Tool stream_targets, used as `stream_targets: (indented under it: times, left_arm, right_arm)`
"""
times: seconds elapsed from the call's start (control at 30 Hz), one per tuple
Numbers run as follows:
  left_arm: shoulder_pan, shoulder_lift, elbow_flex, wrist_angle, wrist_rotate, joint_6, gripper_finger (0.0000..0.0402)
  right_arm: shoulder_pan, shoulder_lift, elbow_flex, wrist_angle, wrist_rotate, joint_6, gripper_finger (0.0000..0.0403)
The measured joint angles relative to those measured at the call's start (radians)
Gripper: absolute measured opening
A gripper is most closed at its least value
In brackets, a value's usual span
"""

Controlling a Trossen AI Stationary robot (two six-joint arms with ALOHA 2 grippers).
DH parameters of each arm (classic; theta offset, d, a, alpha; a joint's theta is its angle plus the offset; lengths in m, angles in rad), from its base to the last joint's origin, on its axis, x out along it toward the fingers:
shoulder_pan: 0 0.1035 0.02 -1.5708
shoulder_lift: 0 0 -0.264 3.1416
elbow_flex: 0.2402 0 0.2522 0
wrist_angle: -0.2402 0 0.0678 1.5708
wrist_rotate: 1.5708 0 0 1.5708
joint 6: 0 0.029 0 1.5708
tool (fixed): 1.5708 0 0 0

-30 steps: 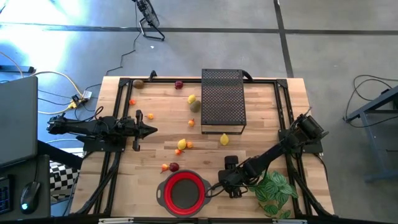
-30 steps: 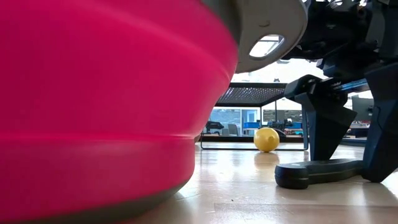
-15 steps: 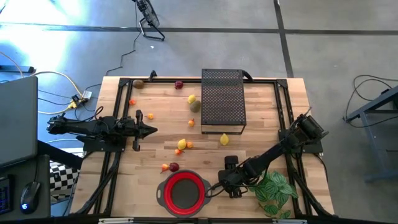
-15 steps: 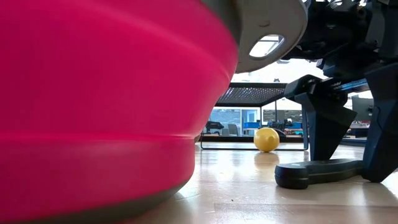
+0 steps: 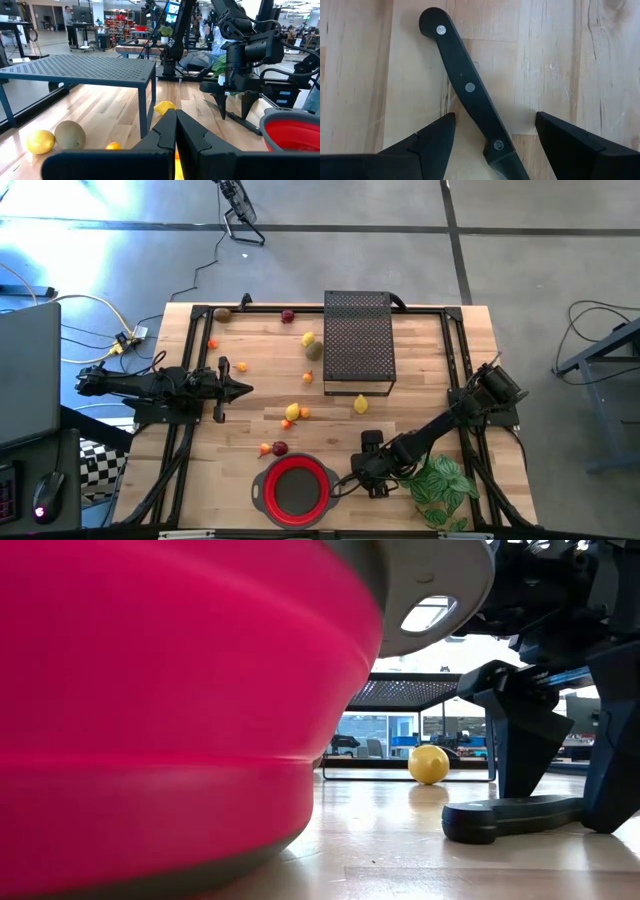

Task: Pick & Place Fruit
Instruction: Put the black knife on the shelf

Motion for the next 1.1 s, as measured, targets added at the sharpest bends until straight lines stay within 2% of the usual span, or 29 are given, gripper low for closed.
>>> stream_targets:
  times: [0.47,1.1]
  left_arm:
    - [0.000,0.000,0.000,0.000,0.000,0.000,0.0000]
    - [0.000,0.000,0.000,0.000,0.000,0.000,0.0000]
  right_arm:
    - [0.000,0.000,0.000,0.000,0.009,0.002,0.0267]
    - [0.000,0.000,0.000,0.000,0.013,0.002,0.0162]
